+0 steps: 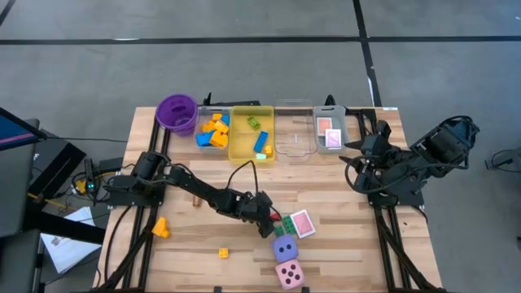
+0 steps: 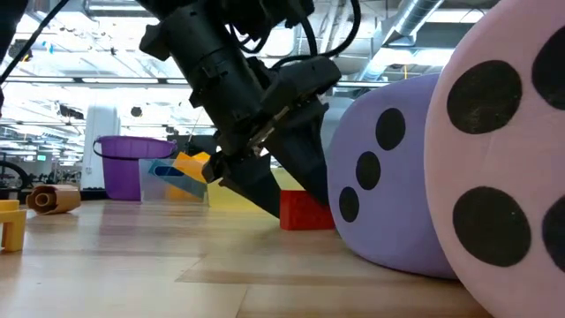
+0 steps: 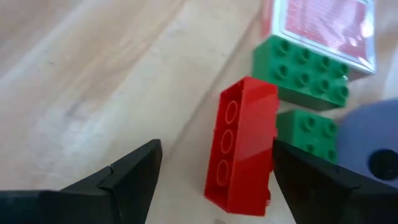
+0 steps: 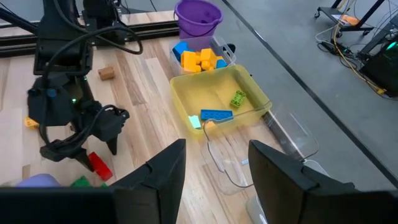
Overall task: Pick & Place Toys
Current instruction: Put the small red game piece into the yellow bin
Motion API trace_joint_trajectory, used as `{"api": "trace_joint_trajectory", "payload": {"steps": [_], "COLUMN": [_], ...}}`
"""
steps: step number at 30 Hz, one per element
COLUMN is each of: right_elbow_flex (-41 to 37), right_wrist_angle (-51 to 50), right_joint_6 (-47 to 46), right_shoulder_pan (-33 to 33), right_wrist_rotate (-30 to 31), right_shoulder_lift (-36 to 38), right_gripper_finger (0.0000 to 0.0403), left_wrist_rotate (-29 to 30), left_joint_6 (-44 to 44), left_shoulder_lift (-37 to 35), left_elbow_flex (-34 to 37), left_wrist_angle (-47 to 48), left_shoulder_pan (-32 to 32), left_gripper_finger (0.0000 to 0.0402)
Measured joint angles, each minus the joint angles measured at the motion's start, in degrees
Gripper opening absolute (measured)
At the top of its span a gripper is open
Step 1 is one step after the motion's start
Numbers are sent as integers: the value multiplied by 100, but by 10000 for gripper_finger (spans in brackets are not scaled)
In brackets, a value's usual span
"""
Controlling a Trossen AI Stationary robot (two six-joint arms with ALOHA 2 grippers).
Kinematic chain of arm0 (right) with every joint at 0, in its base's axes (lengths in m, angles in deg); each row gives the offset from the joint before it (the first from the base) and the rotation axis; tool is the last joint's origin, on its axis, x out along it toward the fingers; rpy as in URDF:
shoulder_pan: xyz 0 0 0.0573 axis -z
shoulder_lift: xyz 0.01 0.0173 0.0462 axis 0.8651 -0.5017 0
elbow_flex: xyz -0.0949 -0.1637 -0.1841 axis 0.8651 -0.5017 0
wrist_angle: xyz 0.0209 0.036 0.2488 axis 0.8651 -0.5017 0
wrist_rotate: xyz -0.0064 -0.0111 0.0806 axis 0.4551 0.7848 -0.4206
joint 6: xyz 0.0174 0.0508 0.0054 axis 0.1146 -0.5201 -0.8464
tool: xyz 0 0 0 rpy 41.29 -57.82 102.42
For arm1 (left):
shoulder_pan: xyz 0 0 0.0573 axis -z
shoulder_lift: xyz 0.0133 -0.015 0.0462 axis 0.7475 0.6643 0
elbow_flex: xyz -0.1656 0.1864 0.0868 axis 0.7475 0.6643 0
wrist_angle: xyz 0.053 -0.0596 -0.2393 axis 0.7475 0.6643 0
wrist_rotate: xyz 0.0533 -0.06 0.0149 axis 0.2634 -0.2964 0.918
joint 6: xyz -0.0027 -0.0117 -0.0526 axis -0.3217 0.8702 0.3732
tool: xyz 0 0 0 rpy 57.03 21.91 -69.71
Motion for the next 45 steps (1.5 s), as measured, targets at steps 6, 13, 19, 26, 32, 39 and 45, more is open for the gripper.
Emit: {"api": "trace_joint_trajectory", "payload": {"steps": [6, 13, 19, 26, 32, 39, 45], "right_elbow_flex": [0, 0, 0, -1, 0, -1, 0], "right_wrist_angle": [-2, -146, -151, -151, -157, -173, -173], "right_joint_6": [0, 0, -2, -2, 2, 88, 167], "right_shoulder_pan": [0, 0, 0, 115, 412, 641, 748], "right_wrist_rotate": [-31, -41, -41, -1, 8, 2, -21], "right_shoulder_lift": [0, 0, 0, 0, 0, 0, 0], "right_gripper_finger": [168, 168, 168, 168, 168, 168, 168], "left_wrist_rotate": [-31, -26, 12, 3, -192, -342, -498], "left_joint_6": [-8, -354, -368, -378, -383, -394, -398], "left_shoulder_lift": [-23, -28, -61, -147, -160, -164, -235], "left_elbow_flex": [-16, -13, 1, 17, 17, 13, 13], "left_wrist_angle": [334, 428, 442, 486, 396, 172, -384], "left_shoulder_pan": [-274, -576, -681, -691, -691, -720, -880], "left_gripper_finger": [294, 294, 293, 243, 159, 78, 85]}}
